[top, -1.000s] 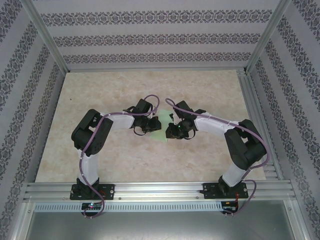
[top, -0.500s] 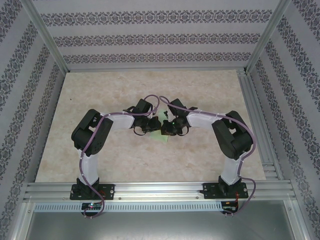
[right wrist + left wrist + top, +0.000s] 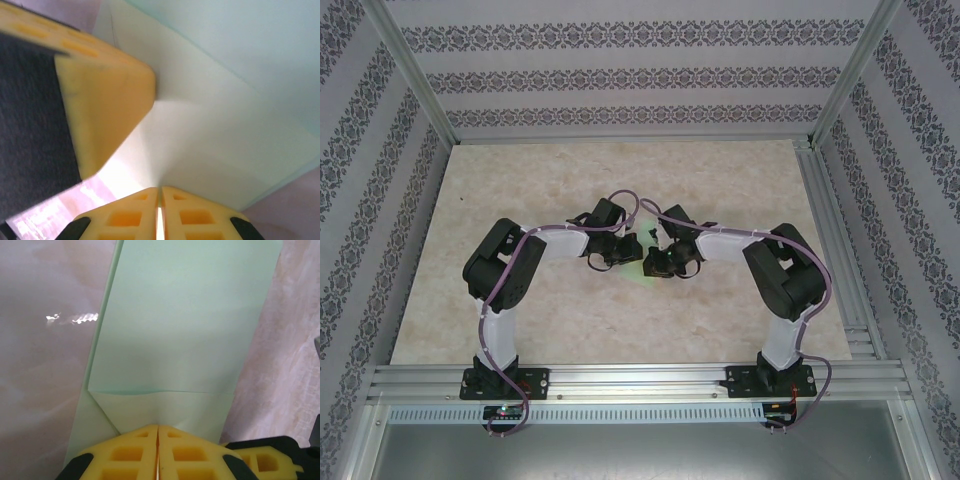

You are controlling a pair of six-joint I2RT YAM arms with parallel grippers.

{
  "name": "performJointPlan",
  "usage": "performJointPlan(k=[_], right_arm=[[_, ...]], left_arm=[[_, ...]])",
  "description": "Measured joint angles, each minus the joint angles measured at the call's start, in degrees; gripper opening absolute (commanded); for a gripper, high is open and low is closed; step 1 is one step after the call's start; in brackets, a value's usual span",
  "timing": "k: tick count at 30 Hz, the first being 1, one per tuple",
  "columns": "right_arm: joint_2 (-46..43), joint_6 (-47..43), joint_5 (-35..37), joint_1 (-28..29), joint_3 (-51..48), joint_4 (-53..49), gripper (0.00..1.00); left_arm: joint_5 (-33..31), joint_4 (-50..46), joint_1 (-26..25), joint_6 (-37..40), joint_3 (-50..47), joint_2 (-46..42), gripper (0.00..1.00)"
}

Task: Fold a paper plane with a square sheet of paper (pick it up from the middle)
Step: Fold the triangle a second time at the center of the table.

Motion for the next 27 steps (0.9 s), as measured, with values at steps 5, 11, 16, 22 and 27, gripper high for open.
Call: performJointPlan(k=[5,11,16,22,27], right_arm=[[-1.6,-0.2,-0.04,0.85,-1.42,-1.55,0.12],[-3.61,0.09,0.02,1.22,-1.95,-3.56,0.12],[-3.8,0.31,0.02,1.22,0.09,-3.15,0.13],[-2.27,0.31,0.02,1.22,2.23,-1.73,0.12],[0.24,0.28,0.04,1.22,1.95,-1.64,0.12]], left_arm=[[0.02,0.0,0.0,-0.2,-0.04,0.0,0.1],[0.04,0.11,0.0,-0.42,-0.11,-0.02,0.1],[0.17,0.44,0.0,-0.44,-0.31,-0.02,0.1],[0.2,0.61,0.0,-0.83,-0.37,-0.02,0.1],[0.2,0.61,0.0,-1.03,-0.37,-0.02,0.1]])
